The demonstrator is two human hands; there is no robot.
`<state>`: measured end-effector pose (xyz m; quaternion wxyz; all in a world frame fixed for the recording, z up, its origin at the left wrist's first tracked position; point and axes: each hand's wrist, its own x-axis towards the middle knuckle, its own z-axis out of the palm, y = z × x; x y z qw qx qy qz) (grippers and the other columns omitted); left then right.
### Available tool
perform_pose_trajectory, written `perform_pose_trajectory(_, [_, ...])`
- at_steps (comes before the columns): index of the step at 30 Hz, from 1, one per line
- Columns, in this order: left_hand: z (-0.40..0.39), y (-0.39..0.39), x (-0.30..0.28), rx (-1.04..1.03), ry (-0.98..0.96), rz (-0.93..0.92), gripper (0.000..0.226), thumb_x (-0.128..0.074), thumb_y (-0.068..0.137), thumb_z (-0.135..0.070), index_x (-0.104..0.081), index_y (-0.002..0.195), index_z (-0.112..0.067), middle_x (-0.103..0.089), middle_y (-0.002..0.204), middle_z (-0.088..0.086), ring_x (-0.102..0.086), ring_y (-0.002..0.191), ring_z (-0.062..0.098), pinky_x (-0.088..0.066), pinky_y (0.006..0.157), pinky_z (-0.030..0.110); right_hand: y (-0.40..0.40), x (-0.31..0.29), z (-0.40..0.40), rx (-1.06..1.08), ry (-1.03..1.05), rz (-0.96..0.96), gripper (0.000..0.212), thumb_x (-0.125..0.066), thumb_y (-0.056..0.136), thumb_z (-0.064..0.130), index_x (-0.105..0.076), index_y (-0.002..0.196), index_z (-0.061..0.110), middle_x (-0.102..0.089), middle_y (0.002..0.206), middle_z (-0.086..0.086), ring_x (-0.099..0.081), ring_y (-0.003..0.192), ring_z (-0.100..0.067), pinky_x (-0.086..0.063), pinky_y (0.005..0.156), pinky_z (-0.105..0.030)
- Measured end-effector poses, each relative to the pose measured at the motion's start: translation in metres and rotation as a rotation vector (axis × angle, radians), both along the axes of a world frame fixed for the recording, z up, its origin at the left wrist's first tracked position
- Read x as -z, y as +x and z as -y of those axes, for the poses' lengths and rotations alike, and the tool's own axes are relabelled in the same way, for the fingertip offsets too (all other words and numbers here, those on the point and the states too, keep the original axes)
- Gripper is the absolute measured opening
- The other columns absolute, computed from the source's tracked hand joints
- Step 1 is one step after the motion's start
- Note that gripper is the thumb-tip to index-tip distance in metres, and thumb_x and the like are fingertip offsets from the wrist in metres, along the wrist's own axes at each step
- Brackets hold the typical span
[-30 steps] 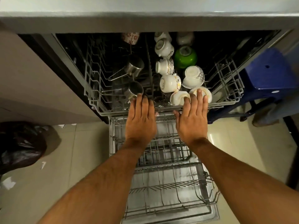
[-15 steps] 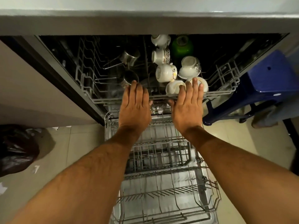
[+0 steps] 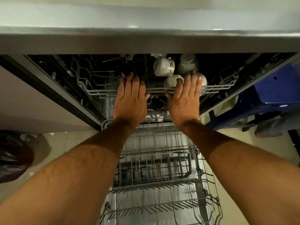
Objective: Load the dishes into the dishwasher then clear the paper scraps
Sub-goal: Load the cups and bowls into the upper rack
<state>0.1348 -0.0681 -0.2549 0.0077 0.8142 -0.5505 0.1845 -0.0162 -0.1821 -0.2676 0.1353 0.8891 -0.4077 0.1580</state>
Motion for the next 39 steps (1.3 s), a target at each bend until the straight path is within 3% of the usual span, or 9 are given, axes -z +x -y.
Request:
perform_pose_trajectory(4, [0.000,-0.001,0.000,-0.016,0.015,-0.014,0.051,-0.035,0.106,-0.038,-0.038,0.139,0.001,-0.041,0.145,0.024,-0.032,0.142,0.039,-0.021,0.121,0.052,0.000,-0.001,0.000,-0.005,-0.012,0.000,0.060,-0.046,0.108,0.039,-0.039,0.142,-0.010,-0.037,0.150,-0.038,-0.025,0.146,-0.053,-0.010,0.124,-0.060])
perform_pose_trajectory(15, [-0.010,-0.013,-0.011,-0.074,0.045,-0.088,0.055,-0.035,0.107,-0.037,-0.028,0.145,0.002,-0.036,0.145,0.025,-0.031,0.141,0.041,-0.026,0.119,0.052,-0.010,-0.016,-0.014,-0.011,0.061,-0.081,0.065,-0.032,0.109,0.045,-0.031,0.151,-0.004,-0.029,0.159,-0.030,-0.014,0.152,-0.045,-0.001,0.126,-0.053])
perform_pose_trajectory(19, [-0.017,-0.016,-0.020,-0.076,0.066,-0.106,0.059,-0.033,0.106,-0.036,-0.023,0.149,0.003,-0.035,0.148,0.027,-0.029,0.143,0.042,-0.025,0.120,0.052,-0.015,-0.026,-0.018,-0.024,0.083,-0.133,0.067,-0.029,0.108,0.047,-0.027,0.154,-0.002,-0.030,0.159,-0.028,-0.014,0.153,-0.044,-0.006,0.126,-0.055])
perform_pose_trajectory(24, [-0.049,-0.029,-0.040,-0.106,0.014,-0.222,0.068,-0.036,0.105,-0.037,-0.013,0.155,0.003,-0.019,0.160,0.025,-0.016,0.151,0.037,-0.019,0.123,0.050,-0.027,-0.046,-0.039,-0.042,0.171,-0.129,0.071,-0.029,0.108,0.047,-0.014,0.158,-0.002,-0.014,0.166,-0.025,-0.005,0.155,-0.039,-0.008,0.127,-0.054])
perform_pose_trajectory(28, [-0.087,-0.044,-0.074,-0.162,0.001,-0.273,0.071,-0.029,0.106,-0.042,-0.006,0.157,0.001,-0.011,0.163,0.023,-0.009,0.153,0.036,-0.018,0.124,0.050,-0.038,-0.079,-0.070,-0.103,0.227,-0.117,0.070,-0.030,0.109,0.045,-0.010,0.159,0.000,-0.008,0.167,-0.023,0.000,0.156,-0.036,-0.013,0.126,-0.054])
perform_pose_trajectory(32, [-0.125,-0.051,-0.121,-0.234,0.008,-0.262,0.074,-0.023,0.106,-0.048,-0.007,0.157,0.003,-0.003,0.165,0.024,0.002,0.154,0.035,-0.007,0.126,0.048,-0.036,-0.132,-0.098,-0.085,0.276,-0.170,0.073,-0.020,0.107,0.050,-0.004,0.161,0.003,0.000,0.168,-0.021,0.006,0.156,-0.035,-0.008,0.126,-0.053])
perform_pose_trajectory(39, [-0.191,-0.059,-0.221,-0.321,-0.066,-0.247,0.074,-0.022,0.106,-0.048,-0.005,0.158,0.001,-0.001,0.166,0.022,0.004,0.155,0.032,-0.007,0.126,0.047,-0.028,-0.234,-0.147,-0.217,0.253,-0.054,0.070,-0.035,0.107,0.046,-0.020,0.158,0.001,-0.027,0.161,-0.023,-0.018,0.153,-0.039,-0.014,0.126,-0.053])
